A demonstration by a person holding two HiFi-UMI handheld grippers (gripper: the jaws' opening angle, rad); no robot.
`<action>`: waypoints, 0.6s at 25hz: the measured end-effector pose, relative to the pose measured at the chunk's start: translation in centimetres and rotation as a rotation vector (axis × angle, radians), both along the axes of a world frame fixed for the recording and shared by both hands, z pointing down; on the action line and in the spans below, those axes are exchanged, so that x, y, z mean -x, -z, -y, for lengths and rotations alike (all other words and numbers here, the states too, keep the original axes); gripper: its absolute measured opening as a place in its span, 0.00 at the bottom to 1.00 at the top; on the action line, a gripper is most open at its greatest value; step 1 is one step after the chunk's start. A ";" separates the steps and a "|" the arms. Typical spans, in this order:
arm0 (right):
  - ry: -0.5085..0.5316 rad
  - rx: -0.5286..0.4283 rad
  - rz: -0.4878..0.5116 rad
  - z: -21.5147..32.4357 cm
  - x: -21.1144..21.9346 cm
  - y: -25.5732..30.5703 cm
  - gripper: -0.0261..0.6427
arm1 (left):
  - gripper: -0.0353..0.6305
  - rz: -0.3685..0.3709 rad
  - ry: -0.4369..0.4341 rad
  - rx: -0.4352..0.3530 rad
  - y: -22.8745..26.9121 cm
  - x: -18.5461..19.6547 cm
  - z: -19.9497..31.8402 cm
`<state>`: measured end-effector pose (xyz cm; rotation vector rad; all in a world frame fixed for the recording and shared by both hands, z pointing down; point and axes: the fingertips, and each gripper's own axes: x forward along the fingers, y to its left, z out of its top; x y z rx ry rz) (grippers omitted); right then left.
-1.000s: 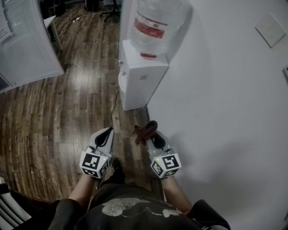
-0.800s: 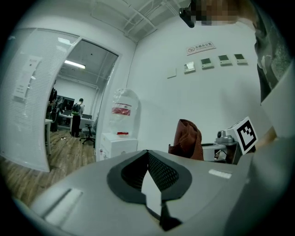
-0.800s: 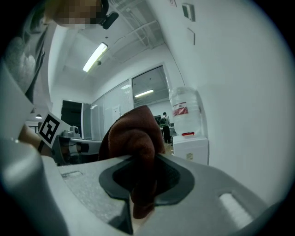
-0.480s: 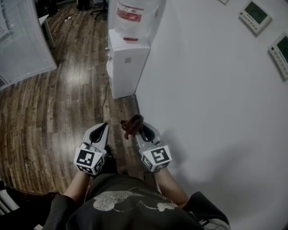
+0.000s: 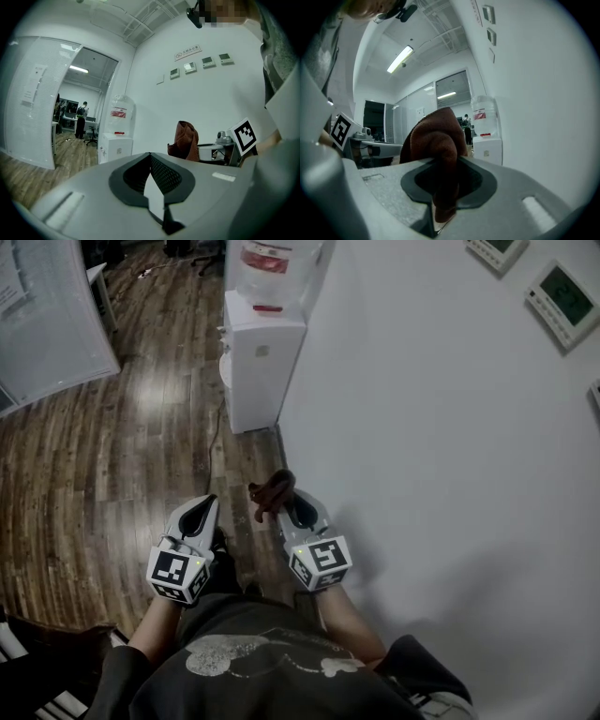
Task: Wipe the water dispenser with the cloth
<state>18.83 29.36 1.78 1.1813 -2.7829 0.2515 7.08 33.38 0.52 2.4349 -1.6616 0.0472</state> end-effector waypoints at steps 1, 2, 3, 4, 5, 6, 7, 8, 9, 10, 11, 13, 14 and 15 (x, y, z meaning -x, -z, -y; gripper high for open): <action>-0.001 0.007 0.004 -0.2 -0.2 -0.2 0.13 | 0.08 0.003 0.001 -0.002 0.0 -0.2 -0.2; -0.003 0.015 0.008 -0.4 -0.5 -0.4 0.13 | 0.08 0.004 0.000 -0.001 0.0 -0.4 -0.3; -0.005 0.023 0.008 -0.5 -0.7 -0.7 0.13 | 0.08 0.003 -0.001 0.001 0.0 -0.7 -0.3; -0.008 0.030 0.003 -0.6 -1.0 -1.0 0.13 | 0.08 0.001 -0.001 0.004 -0.1 -1.0 -0.4; -0.010 0.033 -0.008 -0.8 -1.3 -1.2 0.13 | 0.08 -0.001 0.000 0.008 -0.1 -1.3 -0.5; -0.011 0.033 -0.021 -0.9 -1.5 -1.4 0.13 | 0.08 -0.004 0.001 0.010 -0.2 -1.5 -0.6; -0.009 0.032 -0.031 -1.0 -1.7 -1.5 0.13 | 0.08 -0.005 0.003 0.013 -0.3 -1.7 -0.7; -0.008 0.031 -0.034 -1.0 -1.7 -1.5 0.13 | 0.08 -0.006 0.006 0.014 -0.3 -1.8 -0.7; -0.007 0.032 -0.031 -1.0 -1.7 -1.6 0.13 | 0.08 -0.006 0.009 0.014 -0.4 -1.8 -0.7; -0.007 0.033 -0.027 -0.9 -1.7 -1.6 0.13 | 0.08 -0.005 0.011 0.013 -0.4 -1.8 -0.6; -0.008 0.035 -0.022 -0.8 -1.7 -1.6 0.13 | 0.08 -0.004 0.013 0.011 -0.5 -1.8 -0.5; -0.012 0.041 -0.016 -0.6 -1.7 -1.8 0.13 | 0.08 -0.003 0.014 0.009 -0.5 -1.8 -0.3; -0.014 0.045 -0.015 -0.5 -1.7 -1.9 0.13 | 0.08 -0.002 0.013 0.007 -0.5 -1.8 -0.3; -0.017 0.050 -0.014 -0.5 -1.7 -2.0 0.13 | 0.08 -0.001 0.012 0.006 -0.4 -1.8 -0.2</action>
